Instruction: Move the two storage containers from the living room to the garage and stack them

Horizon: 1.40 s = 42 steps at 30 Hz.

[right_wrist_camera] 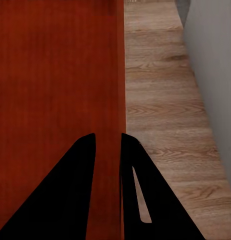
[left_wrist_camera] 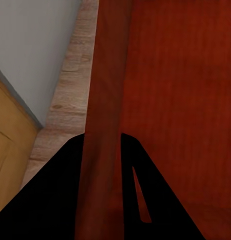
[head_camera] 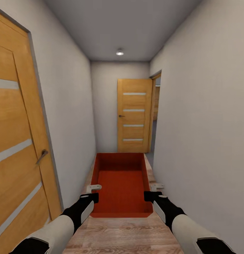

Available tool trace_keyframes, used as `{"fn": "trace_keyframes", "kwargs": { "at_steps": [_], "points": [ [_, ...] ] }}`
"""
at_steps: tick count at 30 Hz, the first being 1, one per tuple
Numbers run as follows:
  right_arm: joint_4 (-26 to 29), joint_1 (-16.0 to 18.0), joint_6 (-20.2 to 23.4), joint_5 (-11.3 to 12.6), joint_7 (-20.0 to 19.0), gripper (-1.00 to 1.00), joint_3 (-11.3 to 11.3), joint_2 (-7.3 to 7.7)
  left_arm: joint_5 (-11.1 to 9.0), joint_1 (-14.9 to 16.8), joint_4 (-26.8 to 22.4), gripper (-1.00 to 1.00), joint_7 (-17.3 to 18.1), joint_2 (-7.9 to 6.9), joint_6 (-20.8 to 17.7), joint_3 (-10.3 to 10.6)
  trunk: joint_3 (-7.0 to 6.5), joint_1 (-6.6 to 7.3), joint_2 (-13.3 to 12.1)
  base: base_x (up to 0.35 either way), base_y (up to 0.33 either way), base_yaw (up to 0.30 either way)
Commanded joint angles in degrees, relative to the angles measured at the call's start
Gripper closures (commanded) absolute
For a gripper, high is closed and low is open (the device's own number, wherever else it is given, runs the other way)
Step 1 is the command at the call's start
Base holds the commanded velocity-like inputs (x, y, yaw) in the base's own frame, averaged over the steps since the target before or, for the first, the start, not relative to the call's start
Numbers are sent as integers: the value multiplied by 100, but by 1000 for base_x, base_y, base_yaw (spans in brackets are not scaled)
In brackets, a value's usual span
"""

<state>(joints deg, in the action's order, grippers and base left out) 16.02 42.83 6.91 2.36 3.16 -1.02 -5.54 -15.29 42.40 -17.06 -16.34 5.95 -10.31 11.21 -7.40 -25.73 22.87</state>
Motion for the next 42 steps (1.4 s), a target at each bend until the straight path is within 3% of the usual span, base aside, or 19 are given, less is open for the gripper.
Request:
{"fn": "trace_keyframes", "kwargs": {
  "at_steps": [1,42],
  "points": [
    [-2,-3,31,124,-17,100,48,35,-9,5,-43,100,-38,-244,-17,-251,2,-6,5,329,0,0],
    [-2,-3,30,124,-17,100,47,37,-9,5,-36,100,-37,-244,-18,-251,2,-6,5,329,0,0]
  ]
}}
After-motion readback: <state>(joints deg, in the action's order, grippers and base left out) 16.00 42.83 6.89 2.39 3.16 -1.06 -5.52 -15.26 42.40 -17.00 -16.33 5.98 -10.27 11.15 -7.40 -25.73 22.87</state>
